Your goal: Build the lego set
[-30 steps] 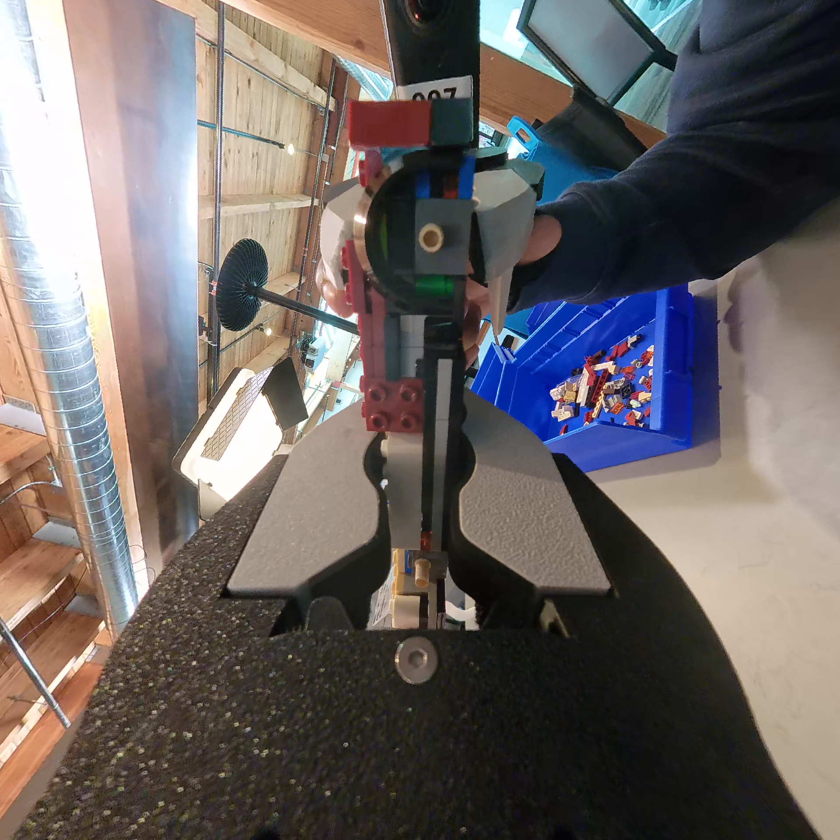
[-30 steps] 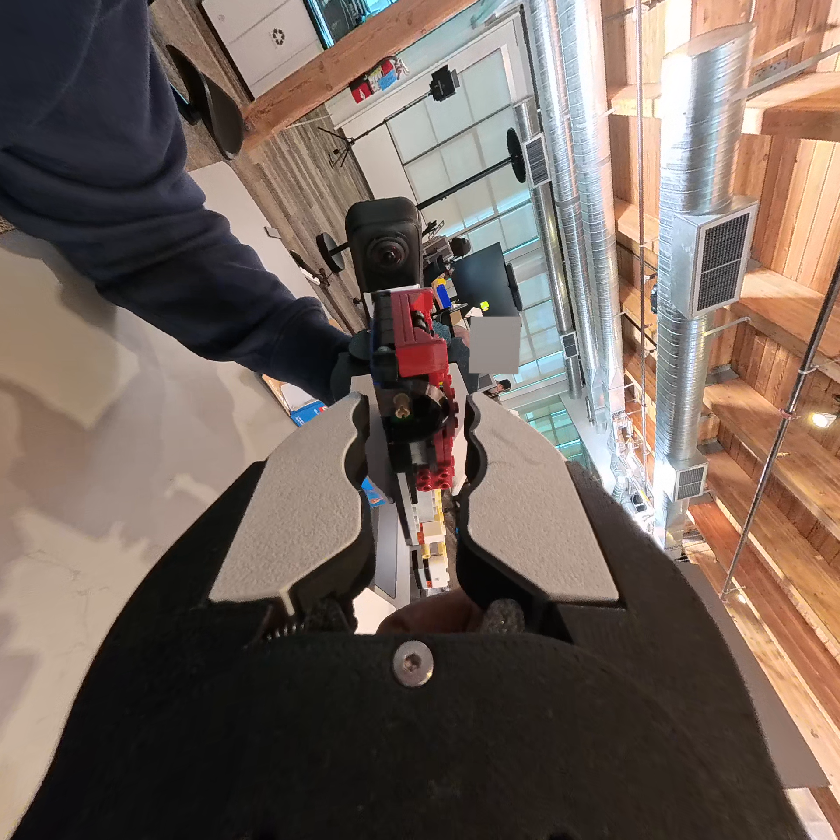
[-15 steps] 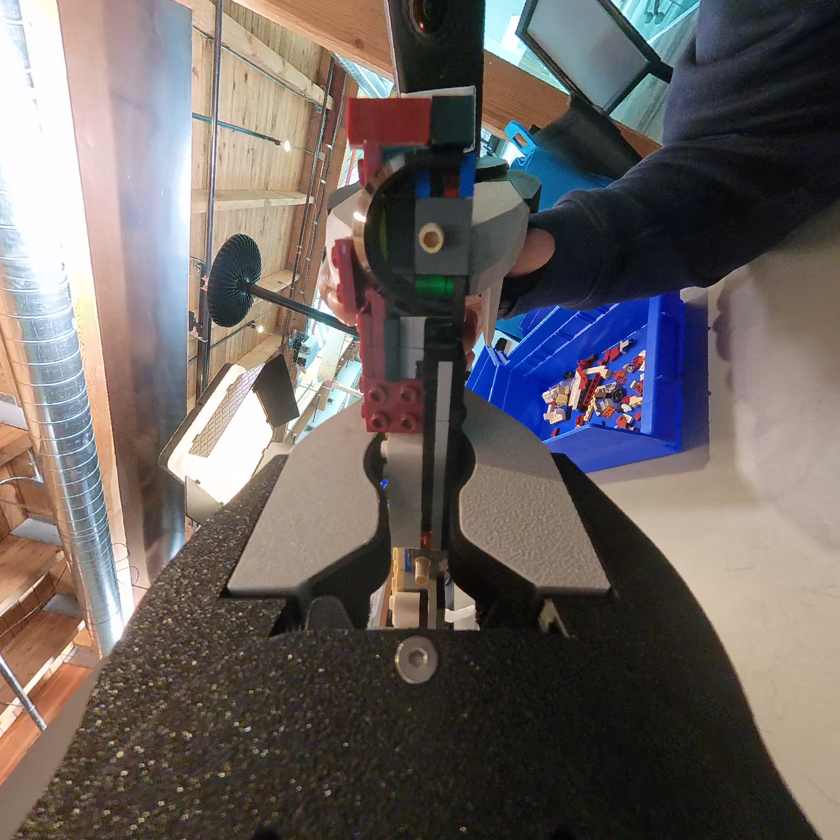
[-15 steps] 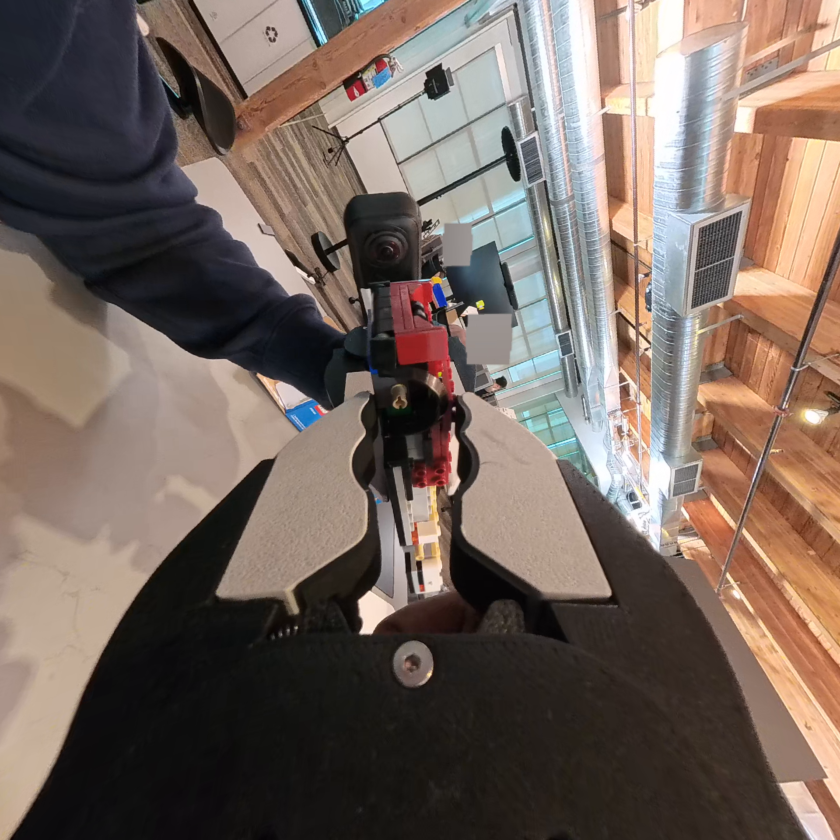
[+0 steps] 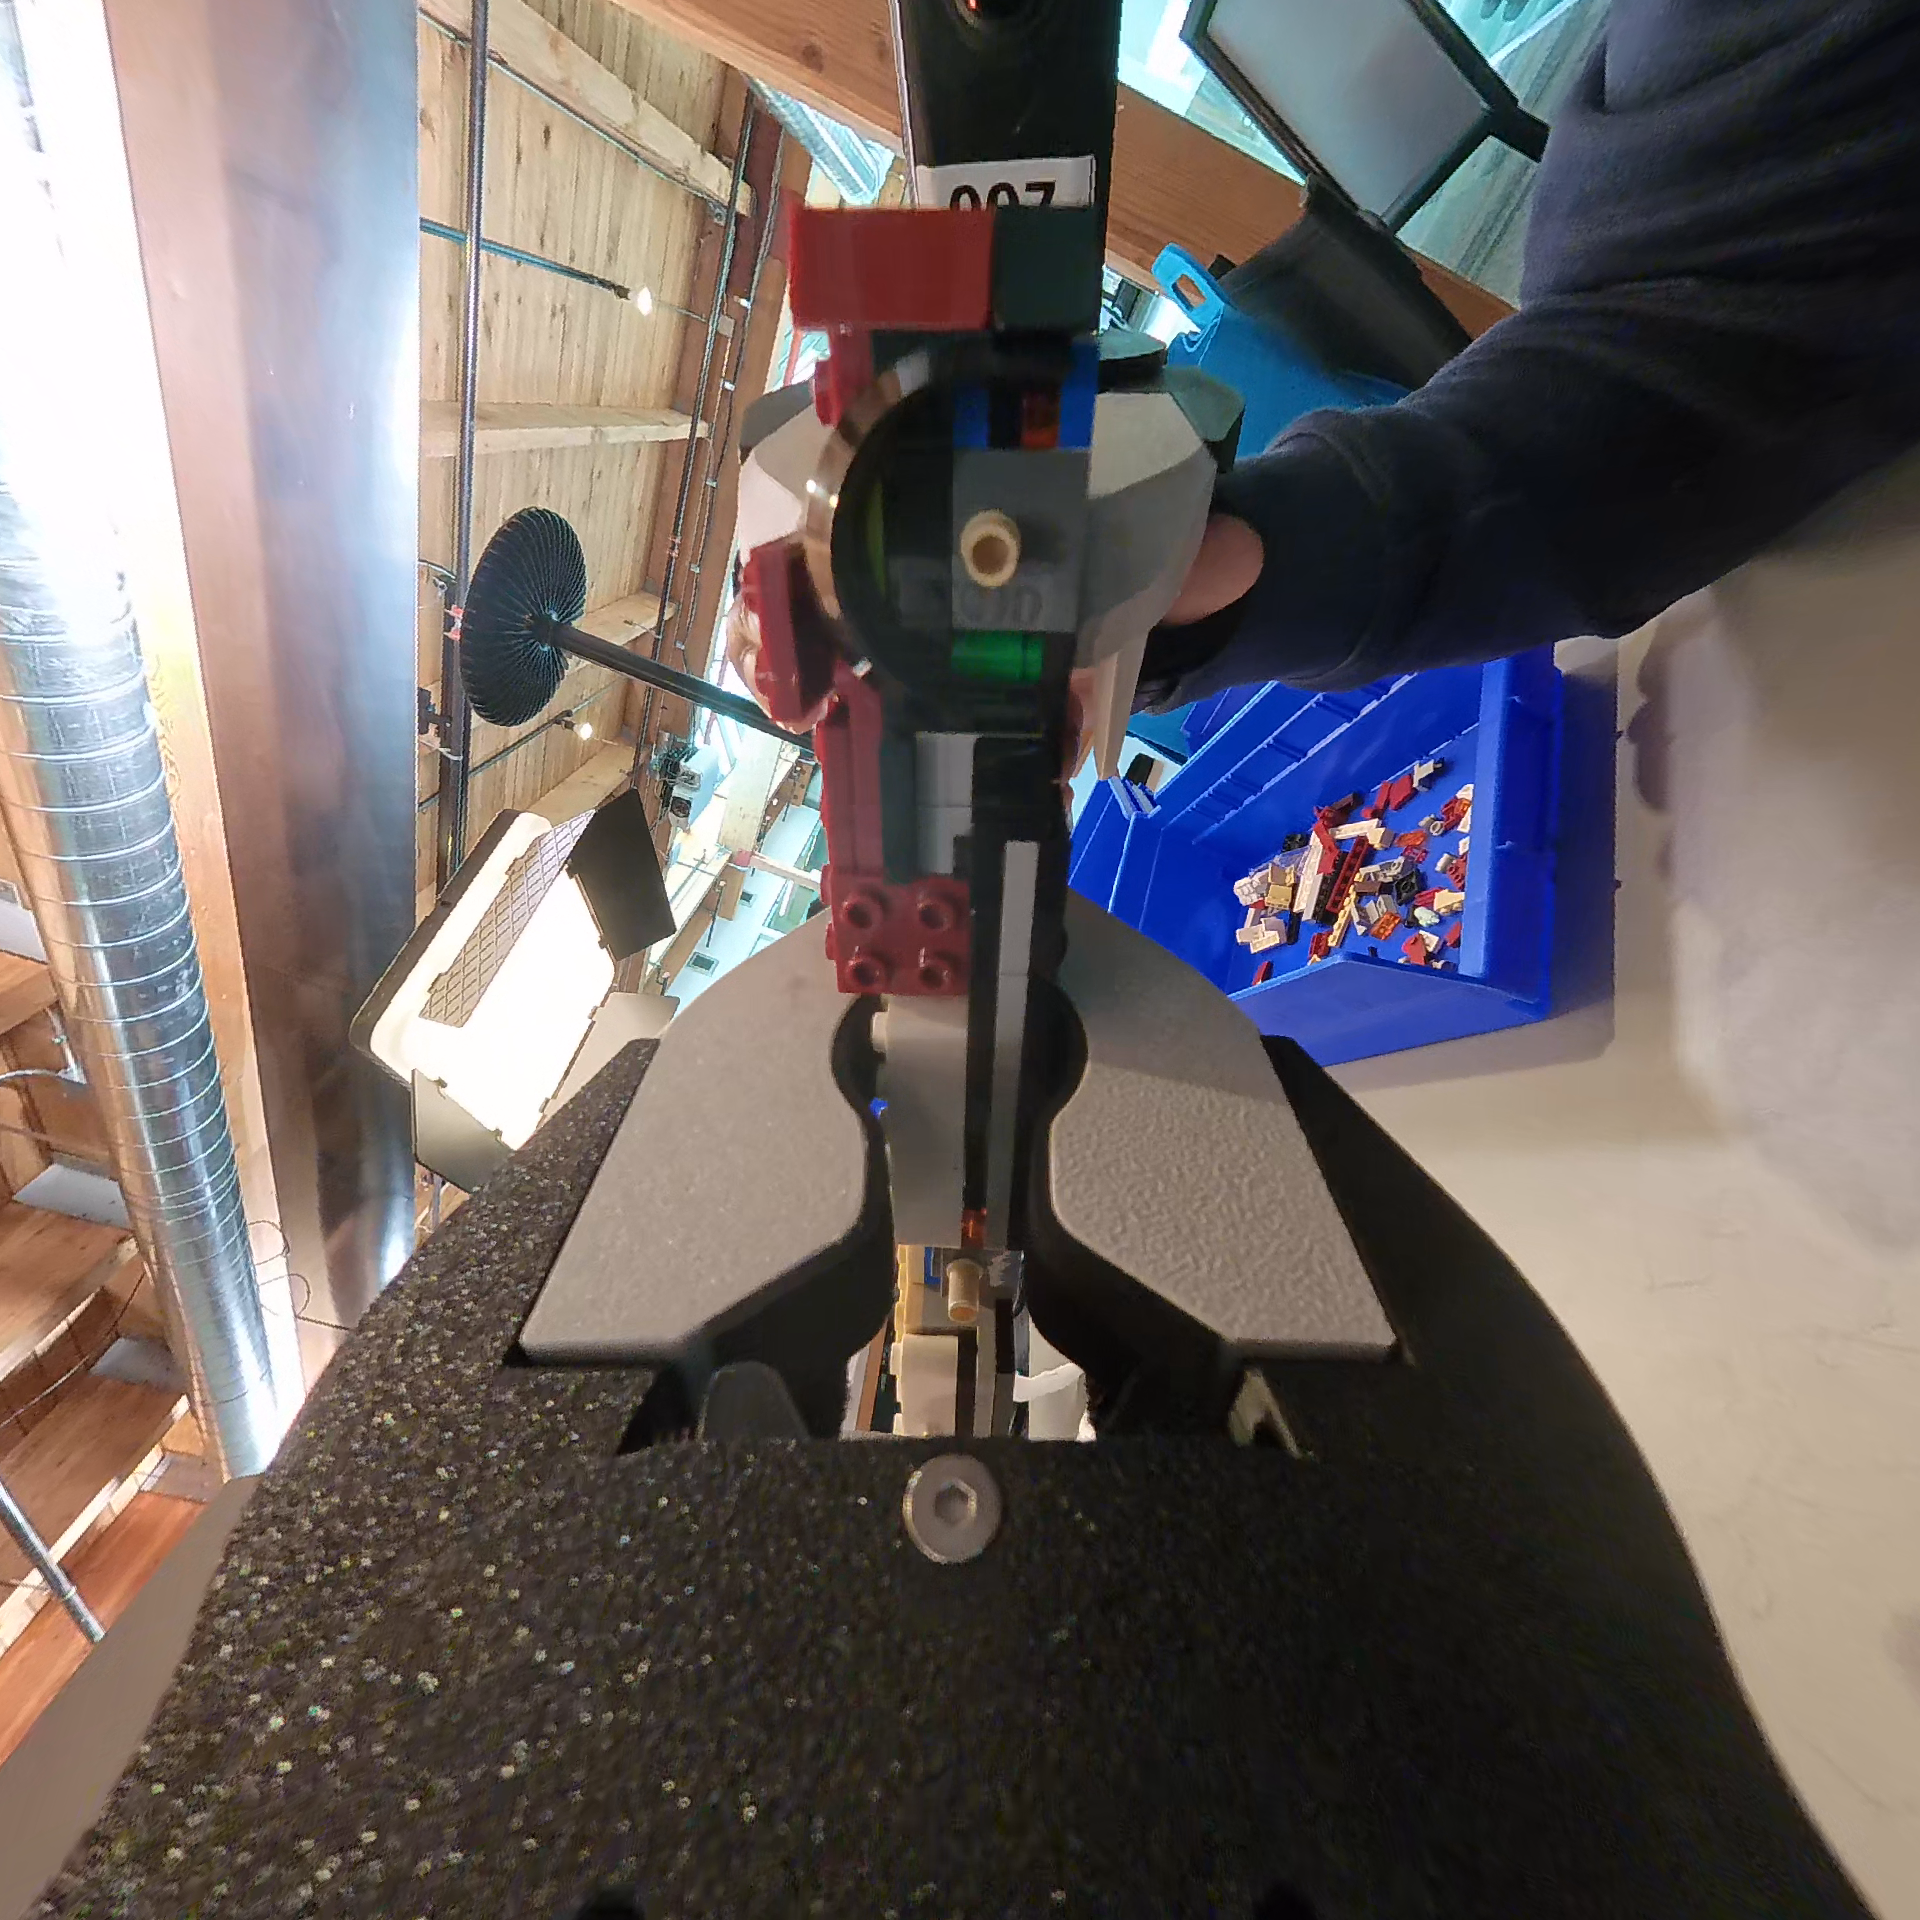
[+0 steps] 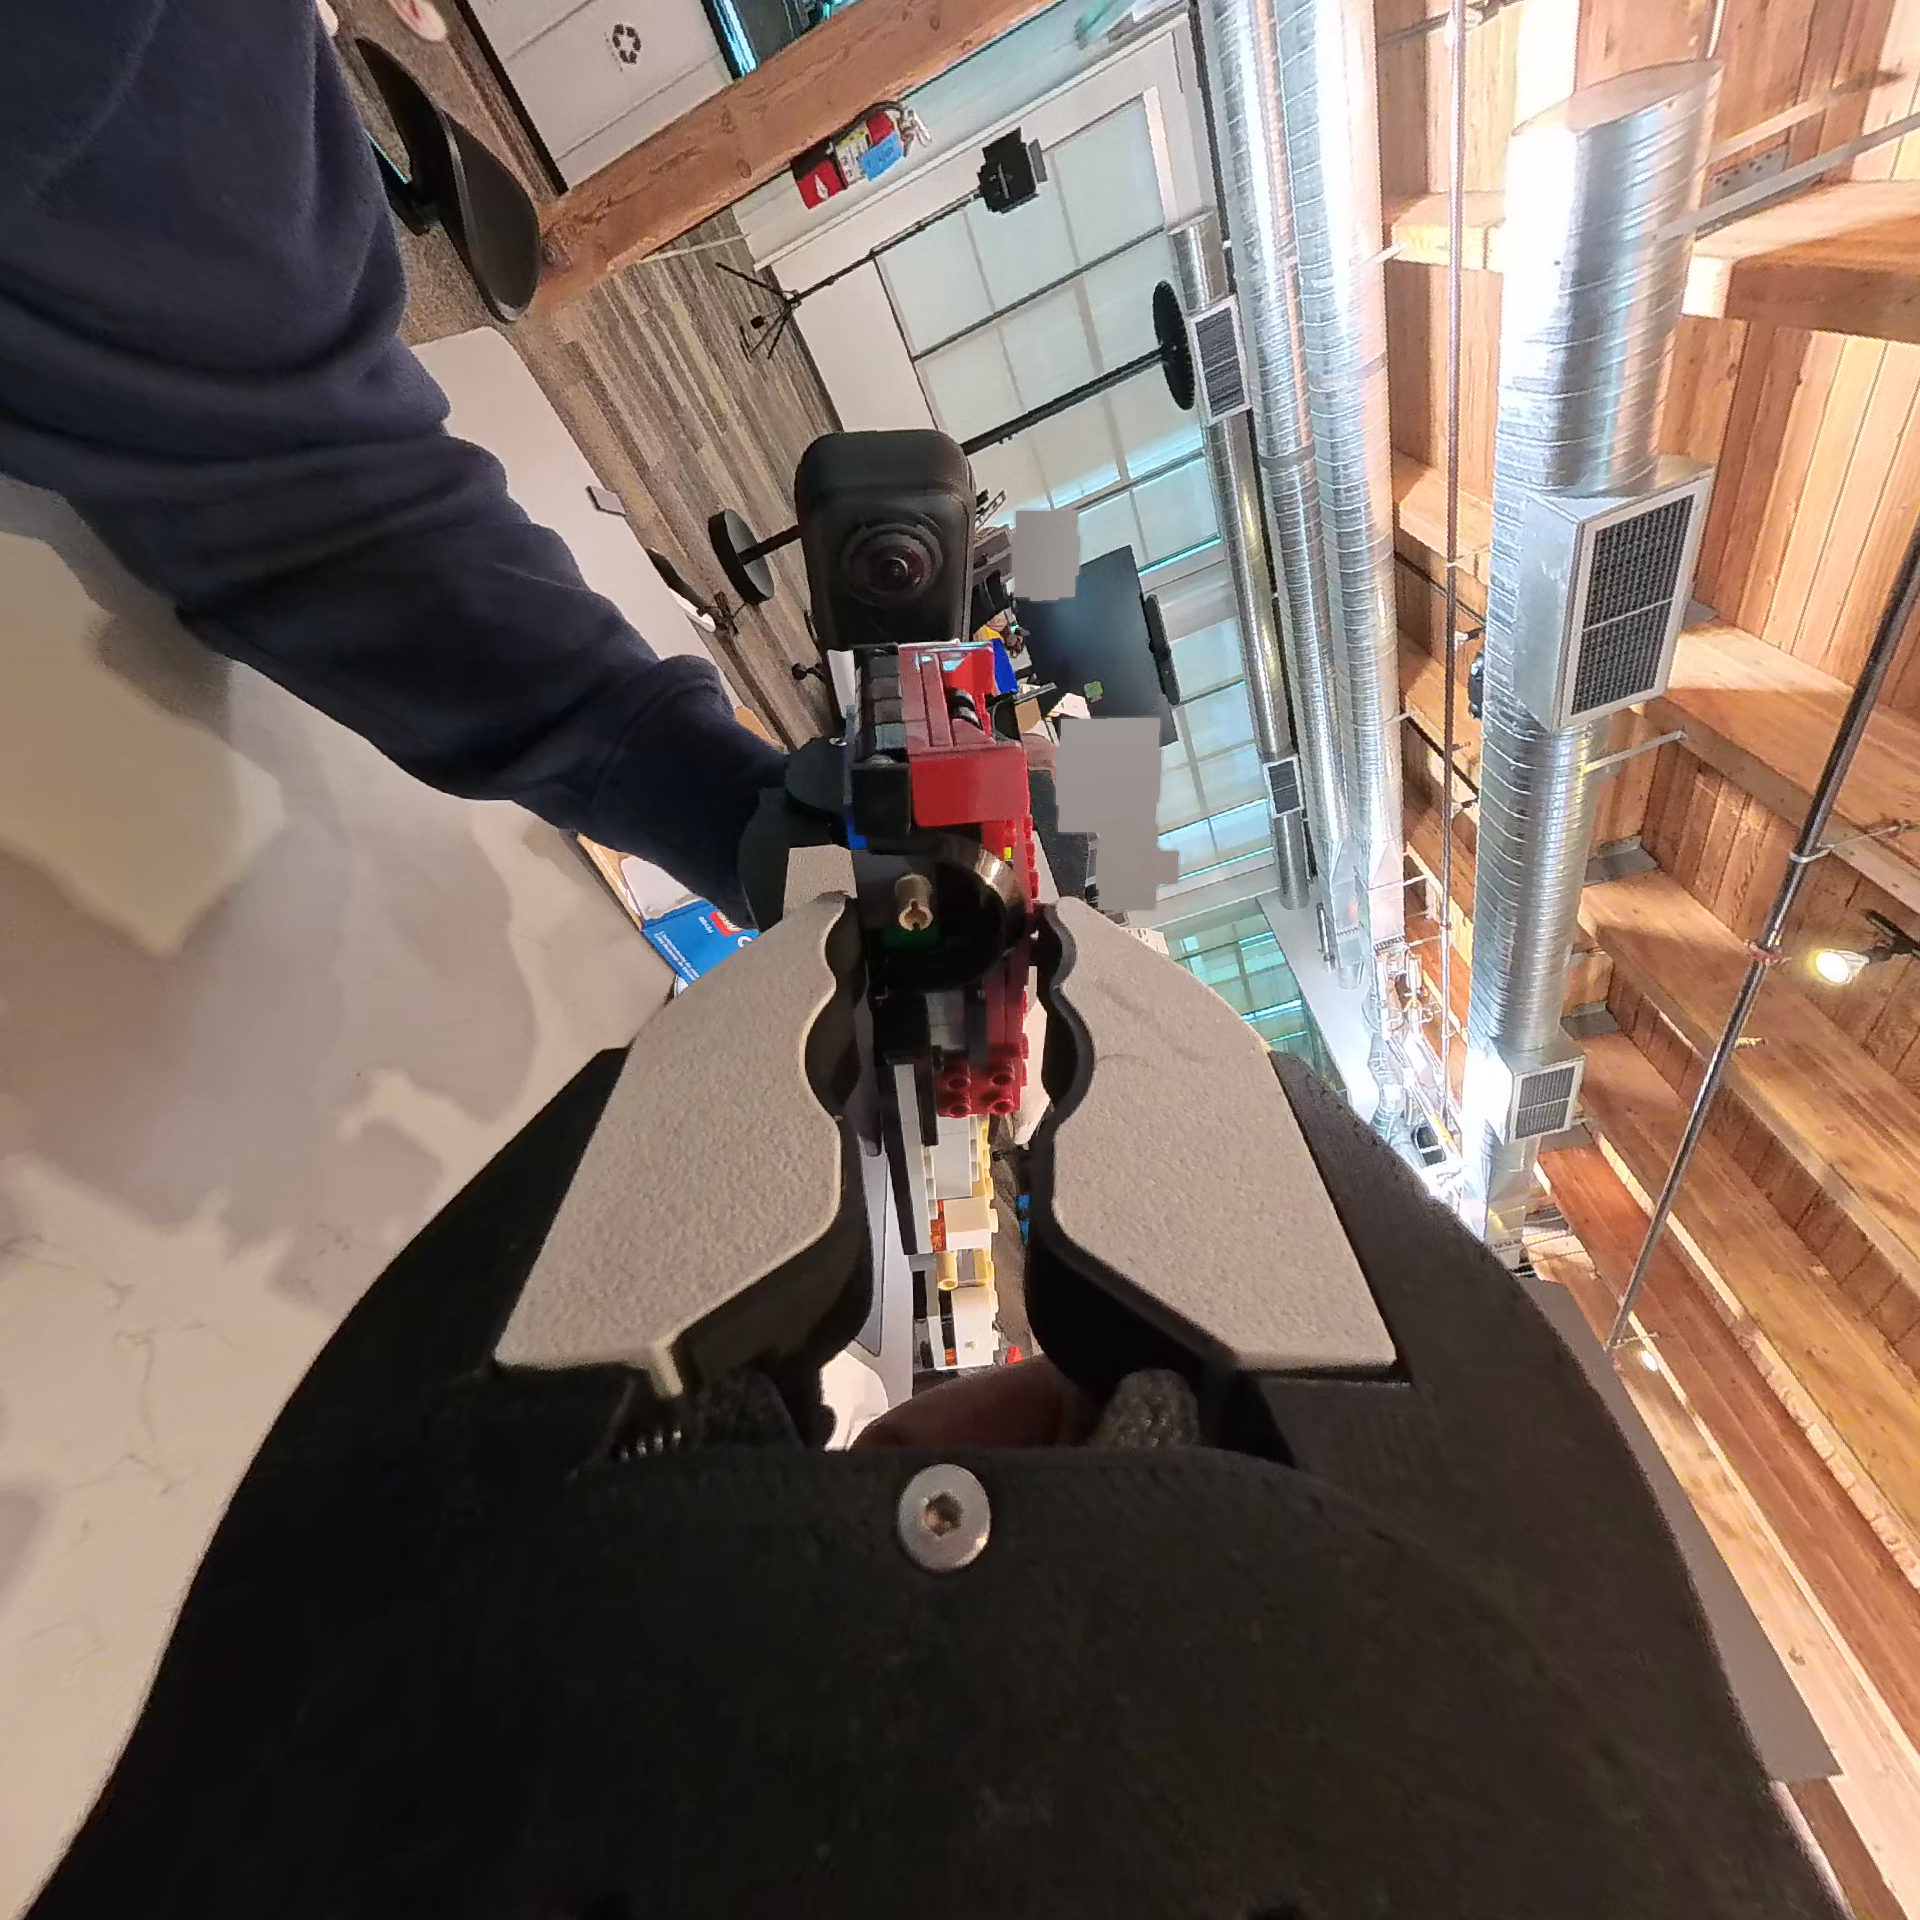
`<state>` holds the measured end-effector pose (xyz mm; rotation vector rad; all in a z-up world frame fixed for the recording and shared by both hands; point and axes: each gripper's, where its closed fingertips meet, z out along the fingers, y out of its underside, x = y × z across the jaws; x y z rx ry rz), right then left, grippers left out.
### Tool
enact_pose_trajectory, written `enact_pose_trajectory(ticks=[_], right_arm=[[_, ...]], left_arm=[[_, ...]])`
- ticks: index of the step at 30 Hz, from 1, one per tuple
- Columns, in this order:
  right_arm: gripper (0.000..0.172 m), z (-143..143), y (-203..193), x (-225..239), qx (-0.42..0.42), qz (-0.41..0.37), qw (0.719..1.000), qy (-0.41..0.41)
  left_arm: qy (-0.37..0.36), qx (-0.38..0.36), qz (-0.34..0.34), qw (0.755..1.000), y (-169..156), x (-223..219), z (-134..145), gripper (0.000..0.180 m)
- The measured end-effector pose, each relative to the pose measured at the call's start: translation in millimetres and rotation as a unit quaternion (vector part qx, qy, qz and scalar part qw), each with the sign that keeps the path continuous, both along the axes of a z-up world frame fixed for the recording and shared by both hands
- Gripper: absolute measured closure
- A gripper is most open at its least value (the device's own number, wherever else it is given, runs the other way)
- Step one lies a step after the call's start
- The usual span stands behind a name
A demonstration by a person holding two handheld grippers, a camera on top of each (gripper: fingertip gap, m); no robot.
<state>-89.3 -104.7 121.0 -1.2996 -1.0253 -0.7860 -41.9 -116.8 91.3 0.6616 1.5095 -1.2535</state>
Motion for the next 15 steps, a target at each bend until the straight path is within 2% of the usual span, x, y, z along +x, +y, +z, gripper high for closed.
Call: enact_pose_trajectory(ticks=[15], right_arm=[[0.14, -1.3, -0.4, 2.5, -0.007, -0.003, 1.0, 0.001]], left_arm=[[0.008, 0.003, 0.002, 1.0, -0.8, 2.7, -2.5, 0.156]])
